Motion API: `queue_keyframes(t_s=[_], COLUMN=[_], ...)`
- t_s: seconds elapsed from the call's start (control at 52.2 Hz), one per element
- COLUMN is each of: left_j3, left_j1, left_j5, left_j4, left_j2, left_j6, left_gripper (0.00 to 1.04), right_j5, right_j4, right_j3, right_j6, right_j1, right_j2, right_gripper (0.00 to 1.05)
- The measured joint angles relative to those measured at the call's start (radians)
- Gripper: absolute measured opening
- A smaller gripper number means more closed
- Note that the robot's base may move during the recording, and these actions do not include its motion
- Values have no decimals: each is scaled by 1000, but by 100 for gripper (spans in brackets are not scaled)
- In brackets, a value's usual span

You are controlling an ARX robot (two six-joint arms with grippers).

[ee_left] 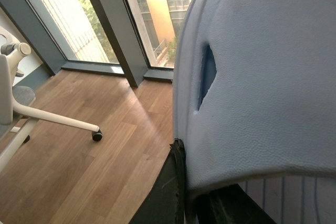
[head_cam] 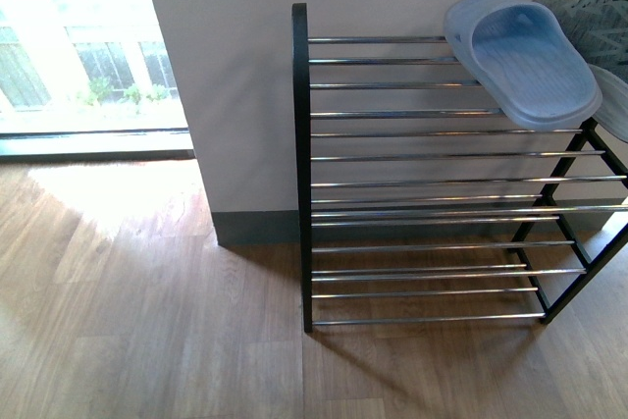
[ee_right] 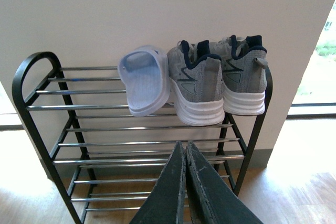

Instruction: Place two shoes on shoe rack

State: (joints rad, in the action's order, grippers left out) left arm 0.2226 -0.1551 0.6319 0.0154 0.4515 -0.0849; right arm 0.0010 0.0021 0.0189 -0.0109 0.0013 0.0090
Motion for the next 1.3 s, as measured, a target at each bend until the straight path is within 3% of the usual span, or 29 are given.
queue_keyframes(t_s=[0.096, 0.345, 0.594, 0.652, 0.709, 0.786, 0.958, 1.112, 1.303], left_j3=[0, 0, 0, 0, 13, 66, 386, 670, 922], left_j1=[0, 0, 0, 1, 1, -30, -85, -119, -145], left_j5=[0, 2, 5, -7, -161, -253, -384, -378, -346], left_j4=[0, 0, 0, 2, 33, 45, 116, 80, 50], left_j2=[0, 0, 0, -1, 26, 104, 593, 1020, 1311], left_j6=[0, 0, 0, 3, 70, 149, 461, 492, 411], left_gripper=[2, 2, 2, 2, 2, 2, 2, 2, 2], right_j5=[0, -3, -5, -2, 5, 4, 2, 2, 2], right_j4=[-1, -2, -2, -2, -3, -4, -3, -3, -3], right_j3=[0, 0, 0, 0, 0, 0, 0, 0, 0], right_j6=[0, 0, 0, 1, 1, 2, 2, 2, 2], right_j1=[0, 0, 0, 0, 0, 0, 0, 0, 0], right_j2=[-2, -3, -3, -3, -3, -4, -4, -4, -4], right_gripper=[3, 55, 96, 95, 96, 96, 96, 96, 96])
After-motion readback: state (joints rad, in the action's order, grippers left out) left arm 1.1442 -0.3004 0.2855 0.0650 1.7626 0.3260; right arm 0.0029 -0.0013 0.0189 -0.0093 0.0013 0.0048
